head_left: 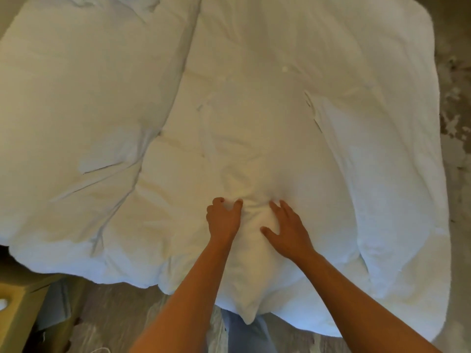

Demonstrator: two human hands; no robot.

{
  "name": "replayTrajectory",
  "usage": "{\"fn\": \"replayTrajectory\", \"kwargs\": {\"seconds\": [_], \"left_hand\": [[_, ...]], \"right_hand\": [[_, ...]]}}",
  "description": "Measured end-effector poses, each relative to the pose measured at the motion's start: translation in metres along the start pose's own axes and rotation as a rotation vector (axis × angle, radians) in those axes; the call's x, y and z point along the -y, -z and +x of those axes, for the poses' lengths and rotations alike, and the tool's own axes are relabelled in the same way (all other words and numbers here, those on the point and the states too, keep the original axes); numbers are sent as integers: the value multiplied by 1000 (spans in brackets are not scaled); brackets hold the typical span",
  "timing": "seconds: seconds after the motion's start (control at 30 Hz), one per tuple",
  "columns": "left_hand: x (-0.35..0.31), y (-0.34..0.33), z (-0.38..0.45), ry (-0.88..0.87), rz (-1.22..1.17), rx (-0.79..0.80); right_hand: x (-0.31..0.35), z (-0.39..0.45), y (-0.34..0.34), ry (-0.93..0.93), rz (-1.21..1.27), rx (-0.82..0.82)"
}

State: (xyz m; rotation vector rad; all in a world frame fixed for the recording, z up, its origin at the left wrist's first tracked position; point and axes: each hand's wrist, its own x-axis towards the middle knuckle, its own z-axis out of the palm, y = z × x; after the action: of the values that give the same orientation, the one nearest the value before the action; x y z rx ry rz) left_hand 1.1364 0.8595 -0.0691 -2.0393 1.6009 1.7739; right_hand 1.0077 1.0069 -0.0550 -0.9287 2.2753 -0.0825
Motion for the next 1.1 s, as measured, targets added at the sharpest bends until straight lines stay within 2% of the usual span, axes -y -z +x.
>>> {"fn": "replayTrajectory", "kwargs": {"seconds": [0.13, 0.47, 0.6, 0.73, 1.0, 1.1], "left_hand": [[12, -17, 32, 40, 54, 18], [4, -55, 45, 26, -157, -13], [-10, -43, 23, -98, -94, -61], [-36, -19, -5, -257, 47, -45], [-141, 47, -100, -629, 349, -4], [-177, 78, -142, -730, 497, 25]], "right_hand": [[-13, 21, -14, 26, 23, -30], [-37, 41, -22, 79, 102, -47], [-37, 25, -11, 100, 137, -50], [-29, 0, 13, 132, 202, -60], [12, -53, 77, 192, 371, -126], [30, -80, 94, 271, 441, -121]]}}
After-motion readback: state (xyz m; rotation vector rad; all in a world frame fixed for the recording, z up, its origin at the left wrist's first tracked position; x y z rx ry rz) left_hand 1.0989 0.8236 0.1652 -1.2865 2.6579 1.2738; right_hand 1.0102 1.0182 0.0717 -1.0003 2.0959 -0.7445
